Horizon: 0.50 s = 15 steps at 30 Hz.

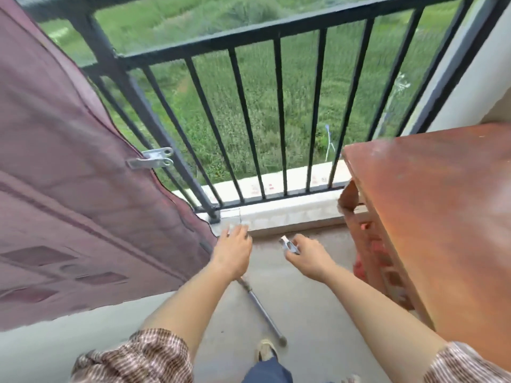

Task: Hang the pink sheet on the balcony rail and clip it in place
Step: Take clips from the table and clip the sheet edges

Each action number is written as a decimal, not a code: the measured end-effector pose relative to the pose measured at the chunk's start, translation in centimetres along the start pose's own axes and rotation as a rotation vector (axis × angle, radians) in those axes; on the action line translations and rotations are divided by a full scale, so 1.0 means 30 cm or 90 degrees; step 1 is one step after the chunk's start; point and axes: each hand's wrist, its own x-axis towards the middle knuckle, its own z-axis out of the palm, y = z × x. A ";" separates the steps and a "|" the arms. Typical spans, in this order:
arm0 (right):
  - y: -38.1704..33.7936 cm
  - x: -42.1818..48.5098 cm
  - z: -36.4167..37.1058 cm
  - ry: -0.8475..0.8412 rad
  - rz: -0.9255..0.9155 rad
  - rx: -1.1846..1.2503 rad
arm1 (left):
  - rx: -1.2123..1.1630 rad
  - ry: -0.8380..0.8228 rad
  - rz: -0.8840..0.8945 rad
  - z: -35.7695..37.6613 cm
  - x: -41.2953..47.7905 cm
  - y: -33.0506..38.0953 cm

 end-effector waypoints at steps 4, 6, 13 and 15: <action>-0.158 0.092 0.142 -0.036 -0.009 0.048 | 0.148 -0.049 0.055 0.063 -0.021 -0.232; -0.214 0.126 0.204 -0.041 -0.008 0.057 | 0.193 -0.082 0.081 0.073 -0.029 -0.315; -0.325 0.245 0.429 -0.109 0.131 0.366 | 0.272 0.028 0.179 0.114 -0.007 -0.420; -0.355 0.262 0.468 -0.146 0.194 0.532 | 0.280 0.071 0.161 0.123 0.015 -0.439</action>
